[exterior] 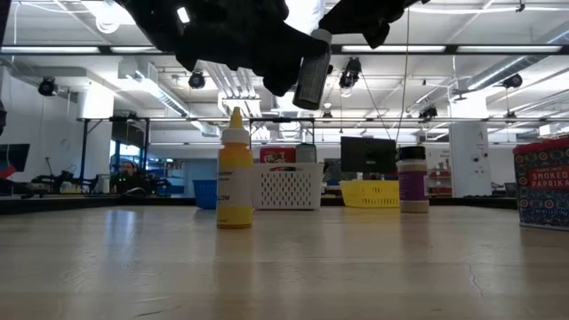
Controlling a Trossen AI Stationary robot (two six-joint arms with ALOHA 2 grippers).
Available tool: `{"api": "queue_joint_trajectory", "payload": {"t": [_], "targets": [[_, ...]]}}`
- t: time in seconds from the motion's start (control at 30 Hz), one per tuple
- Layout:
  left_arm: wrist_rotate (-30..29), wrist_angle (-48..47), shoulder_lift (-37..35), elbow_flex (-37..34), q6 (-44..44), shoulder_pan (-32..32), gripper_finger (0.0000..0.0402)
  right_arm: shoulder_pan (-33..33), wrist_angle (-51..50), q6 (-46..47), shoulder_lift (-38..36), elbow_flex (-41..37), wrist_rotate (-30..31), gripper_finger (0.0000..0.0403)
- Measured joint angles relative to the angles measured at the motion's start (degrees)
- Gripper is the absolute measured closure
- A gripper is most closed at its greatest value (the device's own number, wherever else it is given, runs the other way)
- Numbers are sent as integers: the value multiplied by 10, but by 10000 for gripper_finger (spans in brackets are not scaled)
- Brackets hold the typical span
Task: Pick & Place Kitchen Items
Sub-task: Put the large black food coloring bottle into the blue bin
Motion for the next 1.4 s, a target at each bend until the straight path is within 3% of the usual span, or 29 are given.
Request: {"api": "queue_joint_trajectory", "payload": {"t": [0.13, 0.47, 0.73, 1.0, 1.17, 1.4], "targets": [[8, 1, 0, 1, 1, 0, 163, 0, 5, 0, 0, 0, 0, 367], [15, 3, 0, -2, 0, -1, 243, 0, 6, -2, 0, 0, -3, 366], [14, -9, -9, -4, 1, 0, 248, 0, 10, 3, 0, 0, 10, 362], [14, -65, -51, -30, 4, 4, 248, -1, 2, -6, -19, 1, 72, 267], [-4, -56, -117, -71, 0, 7, 248, 0, -8, 5, -19, -8, 75, 214], [-31, 41, -248, -165, -29, 2, 248, 5, 129, -16, 62, -35, 47, 187]]}}
